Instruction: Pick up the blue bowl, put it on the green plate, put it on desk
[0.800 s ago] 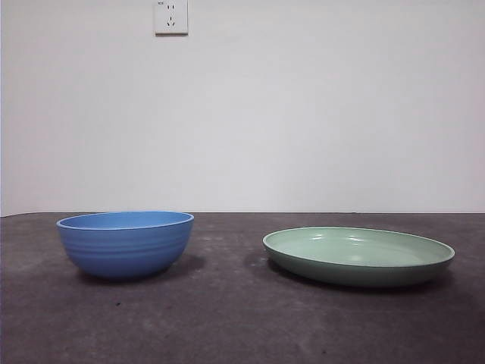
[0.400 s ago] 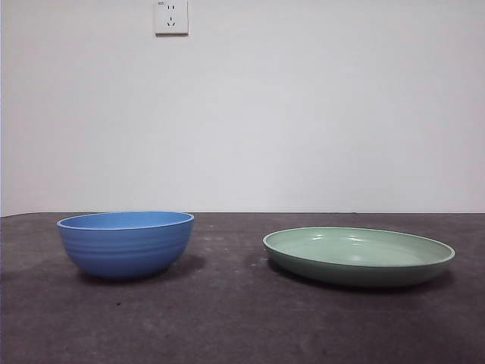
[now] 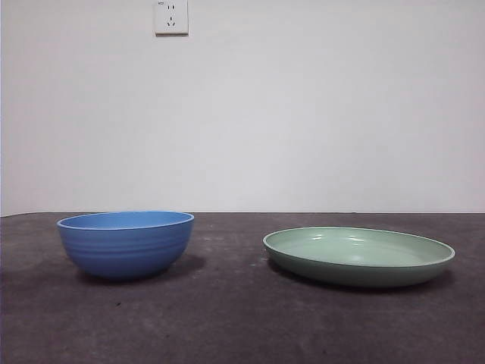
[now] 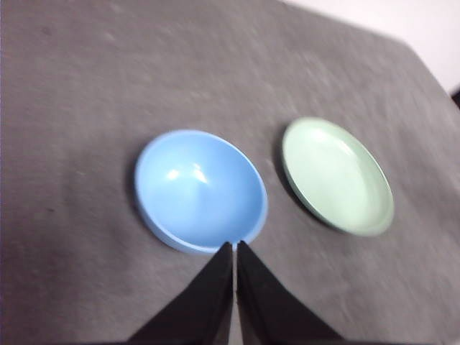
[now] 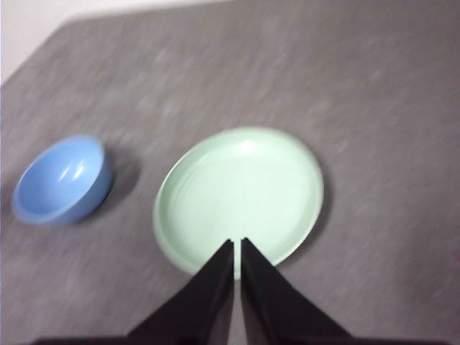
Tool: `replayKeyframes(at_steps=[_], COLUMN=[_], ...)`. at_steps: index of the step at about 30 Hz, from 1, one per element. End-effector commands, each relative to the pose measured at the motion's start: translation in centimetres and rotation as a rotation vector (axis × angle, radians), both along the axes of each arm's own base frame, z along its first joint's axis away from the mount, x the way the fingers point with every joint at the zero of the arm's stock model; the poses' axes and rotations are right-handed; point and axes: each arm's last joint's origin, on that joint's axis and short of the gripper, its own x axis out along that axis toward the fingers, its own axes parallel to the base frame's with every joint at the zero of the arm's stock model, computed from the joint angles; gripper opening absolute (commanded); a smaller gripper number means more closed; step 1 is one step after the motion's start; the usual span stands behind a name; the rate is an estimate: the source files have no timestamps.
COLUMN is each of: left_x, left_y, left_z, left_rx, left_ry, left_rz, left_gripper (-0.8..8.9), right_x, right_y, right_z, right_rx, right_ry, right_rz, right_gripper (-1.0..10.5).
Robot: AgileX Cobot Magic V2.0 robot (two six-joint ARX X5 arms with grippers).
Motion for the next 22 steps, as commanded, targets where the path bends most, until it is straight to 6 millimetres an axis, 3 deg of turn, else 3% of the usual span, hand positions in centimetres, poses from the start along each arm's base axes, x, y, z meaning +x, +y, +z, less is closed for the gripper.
replayKeyframes(at_steps=[1, 7, 18, 20, 22], left_x=[0.4, 0.7, 0.6, 0.6, 0.6], left_y=[-0.4, -1.9, -2.7, -2.7, -2.7], left_z=[1.1, 2.0, 2.0, 2.0, 2.0], left_rx=[0.054, 0.084, 0.086, 0.085, 0.082], left_ry=[-0.014, 0.054, 0.059, 0.061, 0.064], left_rz=[-0.087, -0.262, -0.329, -0.327, -0.324], left_gripper=[0.09, 0.09, 0.1, 0.48, 1.49], right_x=[0.5, 0.9, 0.4, 0.4, 0.4], right_y=[0.3, 1.2, 2.2, 2.2, 2.2], right_z=[0.7, 1.1, 0.8, 0.8, 0.7], right_rx=[-0.039, -0.056, -0.066, -0.063, -0.063], right_ry=[0.031, 0.144, 0.193, 0.196, 0.198], right_rz=[0.091, 0.22, 0.321, 0.319, 0.319], right_gripper=[0.1, 0.1, 0.1, 0.2, 1.3])
